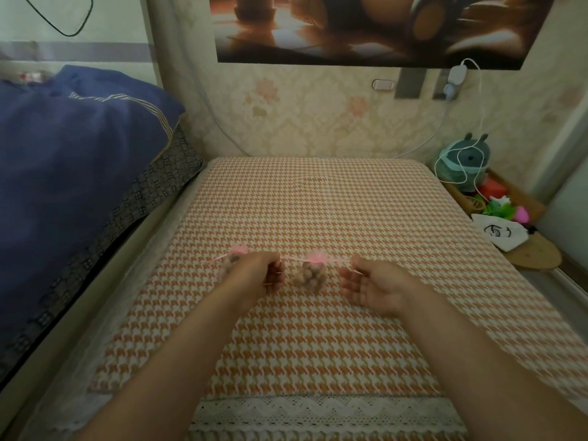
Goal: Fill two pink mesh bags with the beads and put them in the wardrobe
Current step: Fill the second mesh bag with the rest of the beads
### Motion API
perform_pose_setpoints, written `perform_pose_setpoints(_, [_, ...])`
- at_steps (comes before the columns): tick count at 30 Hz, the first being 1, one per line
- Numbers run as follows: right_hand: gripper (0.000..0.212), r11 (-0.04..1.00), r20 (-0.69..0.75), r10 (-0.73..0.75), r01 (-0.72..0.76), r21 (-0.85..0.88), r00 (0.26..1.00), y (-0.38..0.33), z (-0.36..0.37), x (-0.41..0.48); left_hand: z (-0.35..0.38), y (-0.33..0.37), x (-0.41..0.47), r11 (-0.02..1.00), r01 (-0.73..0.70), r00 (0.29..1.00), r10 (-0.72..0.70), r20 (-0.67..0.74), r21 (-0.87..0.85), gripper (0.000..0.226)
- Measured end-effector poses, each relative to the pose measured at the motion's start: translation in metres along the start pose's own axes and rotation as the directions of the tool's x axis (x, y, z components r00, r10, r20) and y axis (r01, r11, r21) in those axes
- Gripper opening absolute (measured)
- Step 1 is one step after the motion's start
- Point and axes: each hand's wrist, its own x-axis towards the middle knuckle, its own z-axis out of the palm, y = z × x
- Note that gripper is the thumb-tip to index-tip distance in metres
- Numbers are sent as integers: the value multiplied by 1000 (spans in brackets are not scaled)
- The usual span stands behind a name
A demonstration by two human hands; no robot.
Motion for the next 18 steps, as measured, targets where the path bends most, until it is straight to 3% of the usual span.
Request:
perform_pose_setpoints(3, [20,1000,0,-27,27,-2,1000,1,-1,0,4,2,-4,997,-49,997,51,-49,52,37])
perform_pose_setpoints(7, [24,993,72,-81,74,95,994,-1,5,1,7,1,-13,973,-175,977,191,97,-153,38])
perform_pose_setpoints(10, [24,994,118,-92,84,69,989,0,9,-1,12,-4,-11,957,-141,970,185,159,-252,37])
perform_pose_setpoints(14, [25,994,125,-103,107,-24,987,0,7,-1,15,-9,-7,982,-123,986,138,97,-143,30])
perform_pose_setpoints(18, [26,971,126,-134,156,-181,983,2,9,1,19,-12,-5,985,-167,978,170,123,-35,30])
